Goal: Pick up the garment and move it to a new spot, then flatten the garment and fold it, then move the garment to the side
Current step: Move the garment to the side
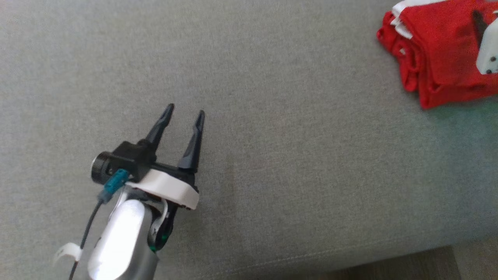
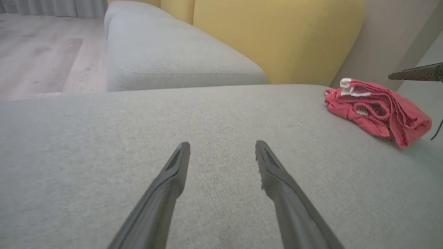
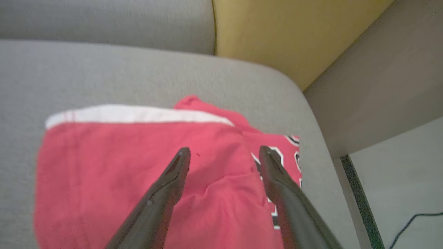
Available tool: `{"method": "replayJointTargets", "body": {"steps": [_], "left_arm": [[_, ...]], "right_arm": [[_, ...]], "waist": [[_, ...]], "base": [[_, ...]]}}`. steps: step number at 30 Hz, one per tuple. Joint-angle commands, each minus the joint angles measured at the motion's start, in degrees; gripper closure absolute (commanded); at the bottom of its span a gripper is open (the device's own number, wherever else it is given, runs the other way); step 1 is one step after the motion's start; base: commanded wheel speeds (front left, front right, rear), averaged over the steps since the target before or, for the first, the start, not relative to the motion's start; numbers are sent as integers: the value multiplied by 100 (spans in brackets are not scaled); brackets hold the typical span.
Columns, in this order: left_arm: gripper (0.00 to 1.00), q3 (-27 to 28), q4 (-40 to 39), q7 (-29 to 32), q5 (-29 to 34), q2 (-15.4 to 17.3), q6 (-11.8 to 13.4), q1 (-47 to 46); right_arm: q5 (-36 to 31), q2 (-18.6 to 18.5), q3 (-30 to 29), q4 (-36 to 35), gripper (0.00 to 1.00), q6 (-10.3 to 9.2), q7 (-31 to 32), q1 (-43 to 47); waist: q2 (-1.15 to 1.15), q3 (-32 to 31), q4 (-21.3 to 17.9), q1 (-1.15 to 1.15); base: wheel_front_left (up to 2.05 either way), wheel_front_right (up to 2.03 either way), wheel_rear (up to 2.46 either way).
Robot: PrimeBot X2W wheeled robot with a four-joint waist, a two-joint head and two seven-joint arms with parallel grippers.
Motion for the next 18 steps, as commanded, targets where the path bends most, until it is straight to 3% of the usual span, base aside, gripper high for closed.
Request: {"method": "replayJointTargets", "body": {"steps": [1,9,18], "left_arm": [[0,258,-208,-42,-45,58,44,3],[0,721,-520,-44,-253,16,221,567],[0,1158,-566,-44,-405,40,366,991]], "right_arm": [[-13,-1,-29,-59,0,43,-268,-106],[200,305,-186,-921,0,43,-1689,400],[443,169,-624,-2381,0,43,-2219,1800]], "waist": [[0,-278,29,0],[0,-1240,204,0],[0,-1978,473,0]], "base": [[0,0,0],[0,0,0],[0,0,0]]}}
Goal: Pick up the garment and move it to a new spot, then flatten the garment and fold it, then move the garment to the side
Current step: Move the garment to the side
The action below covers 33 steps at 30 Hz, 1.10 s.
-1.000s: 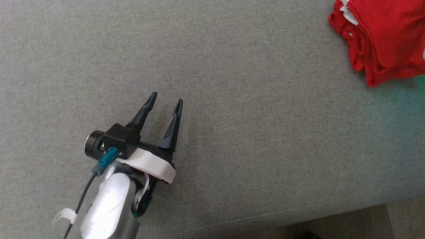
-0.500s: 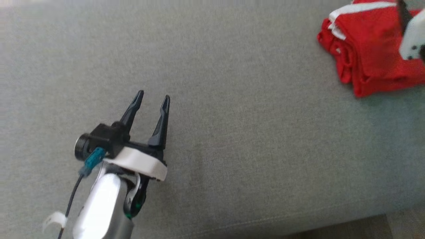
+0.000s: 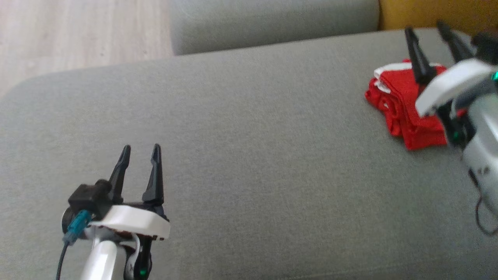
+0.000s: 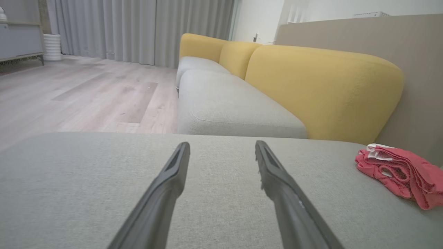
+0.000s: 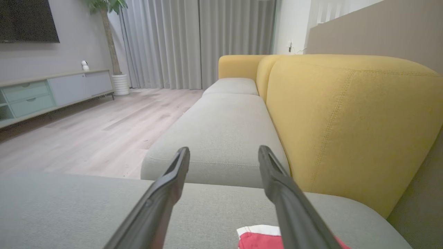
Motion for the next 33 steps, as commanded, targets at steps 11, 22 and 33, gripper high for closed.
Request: {"method": "replayJointTargets", "body": {"steps": [11,22,33], "left_arm": [[0,190,56,-39,50,153,24,-103],[0,160,434,-43,208,243,108,-185],[0,451,442,-44,278,226,159,-178]], "right_arm": [[-1369,412,-2158,-1865,0,43,-219,2581],[-2753,1544,-3467,-3314,0,43,-221,4437],[-3013,1690,-3620,-3594,0,43,-221,4677]], "waist": [[0,-340,466,0],[0,-293,558,0],[0,-303,554,0]], "base": [[0,0,0],[0,0,0],[0,0,0]]}}
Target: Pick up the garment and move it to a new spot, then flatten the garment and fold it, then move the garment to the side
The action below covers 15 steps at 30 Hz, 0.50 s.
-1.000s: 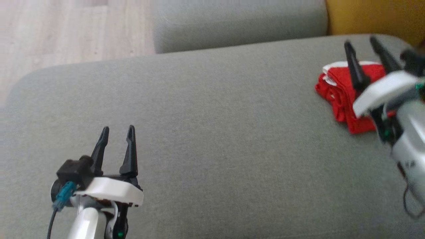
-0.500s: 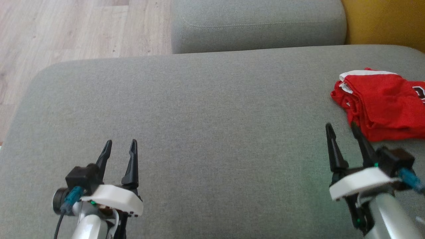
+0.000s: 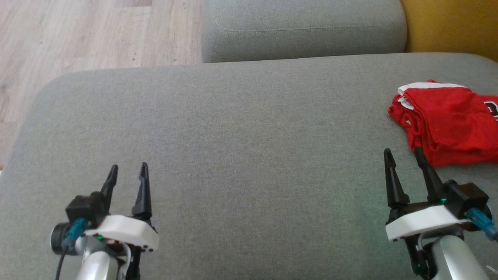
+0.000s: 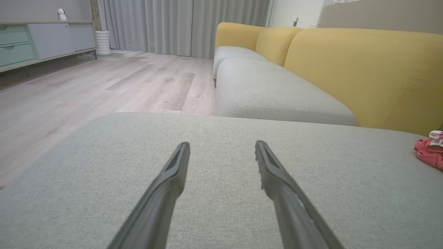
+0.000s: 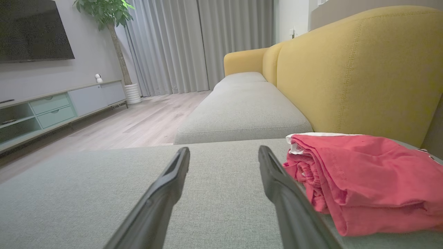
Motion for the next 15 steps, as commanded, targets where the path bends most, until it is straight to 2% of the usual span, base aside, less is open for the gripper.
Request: {"method": "replayJointTargets", "body": {"steps": [1,9,10,15], "left_arm": [[0,273,-169,-44,52,93,-4,-303],[0,390,-115,-44,32,38,-88,-324],[100,145,55,1,1,-21,-76,-2],[100,155,302,94,-135,-65,-82,69]], "right_arm": [[-34,-28,72,-209,0,43,-63,-71],[-42,-10,75,-192,0,43,-21,-95],[0,10,-21,-1,100,0,3,1],[140,38,-9,224,100,0,51,47]], "waist": [[0,-1,-1,0],[0,9,-28,0],[0,9,-29,0],[0,11,-35,0]], "base": [[0,0,0],[0,0,0],[0,0,0],[0,0,0]]}}
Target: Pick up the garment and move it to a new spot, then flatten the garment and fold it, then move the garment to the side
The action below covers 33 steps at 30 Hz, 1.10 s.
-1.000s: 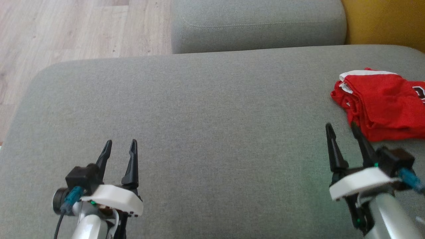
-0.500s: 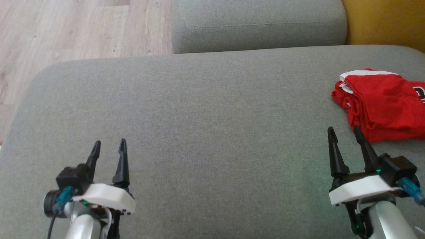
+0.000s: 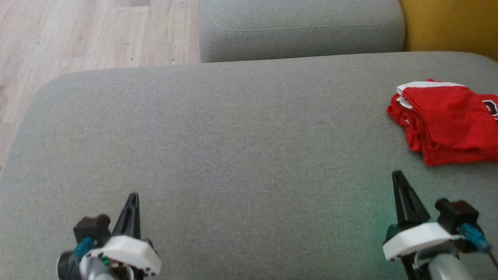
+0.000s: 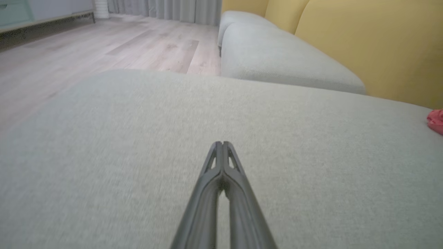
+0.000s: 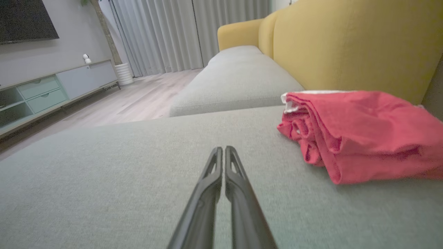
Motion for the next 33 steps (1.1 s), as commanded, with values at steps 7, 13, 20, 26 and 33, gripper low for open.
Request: {"method": "replayJointTargets", "body": {"steps": [7,13,20,26,33], "left_arm": [[100,124,-174,141,-508,22,-46,-220],[100,172,-221,227,-892,12,-80,-221],[100,238,-265,335,-1334,0,-119,-231],[100,299,-298,432,-1714,-9,-152,-244],[100,372,-336,546,-2157,-21,-191,-261]], "right_arm": [[497,14,-98,-185,100,3,127,-169],[876,37,-151,-219,100,5,225,-174],[1315,64,-213,-257,100,8,339,-181],[1693,88,-268,-288,100,10,437,-189],[2133,115,-332,-324,100,12,553,-198]], "waist": [[0,4,-10,0],[0,8,-18,0],[0,13,-28,0],[0,17,-36,0],[0,22,-46,0]], "base": [[0,0,0],[0,0,0],[0,0,0],[0,0,0],[0,0,0]]}}
